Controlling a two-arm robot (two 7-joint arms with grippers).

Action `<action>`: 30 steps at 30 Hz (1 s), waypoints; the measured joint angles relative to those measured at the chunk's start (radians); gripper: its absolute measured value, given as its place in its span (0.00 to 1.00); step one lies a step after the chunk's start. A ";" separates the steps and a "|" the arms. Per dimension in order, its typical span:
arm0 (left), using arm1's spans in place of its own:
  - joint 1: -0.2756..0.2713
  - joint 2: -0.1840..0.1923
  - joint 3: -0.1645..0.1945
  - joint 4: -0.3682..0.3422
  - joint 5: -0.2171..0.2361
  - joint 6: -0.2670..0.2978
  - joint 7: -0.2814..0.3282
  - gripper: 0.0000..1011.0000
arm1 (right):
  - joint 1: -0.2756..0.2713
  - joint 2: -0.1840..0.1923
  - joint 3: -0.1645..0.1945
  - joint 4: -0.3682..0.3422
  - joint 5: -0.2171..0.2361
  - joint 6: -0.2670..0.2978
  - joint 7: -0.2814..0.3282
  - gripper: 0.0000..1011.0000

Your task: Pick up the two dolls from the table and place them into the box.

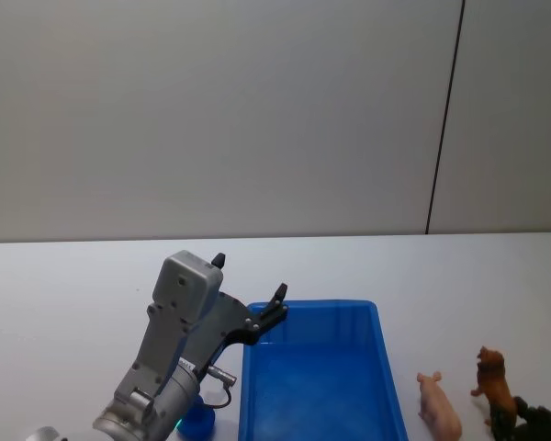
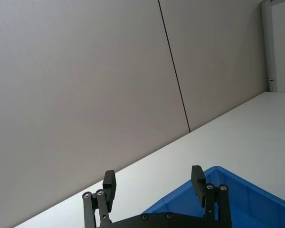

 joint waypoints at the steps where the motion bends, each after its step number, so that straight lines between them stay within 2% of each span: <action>1: 0.000 0.000 0.000 0.000 0.000 0.000 0.000 0.99 | 0.000 0.000 0.000 -0.004 -0.002 -0.003 0.001 0.28; 10: 0.000 0.000 0.000 0.000 0.000 0.000 0.000 0.99 | 0.000 0.004 0.004 -0.052 -0.018 -0.040 0.020 0.27; 16: 0.000 0.000 0.000 0.000 0.000 0.000 0.000 0.99 | 0.010 0.003 0.004 -0.089 -0.026 -0.064 0.059 0.28; 22: 0.000 0.000 0.000 0.000 0.000 0.000 0.000 0.99 | 0.032 -0.008 -0.005 -0.113 -0.031 -0.077 0.114 0.28; 30: 0.000 0.000 0.000 0.000 0.000 0.000 0.000 0.99 | 0.075 -0.042 -0.031 -0.114 -0.040 -0.077 0.204 0.28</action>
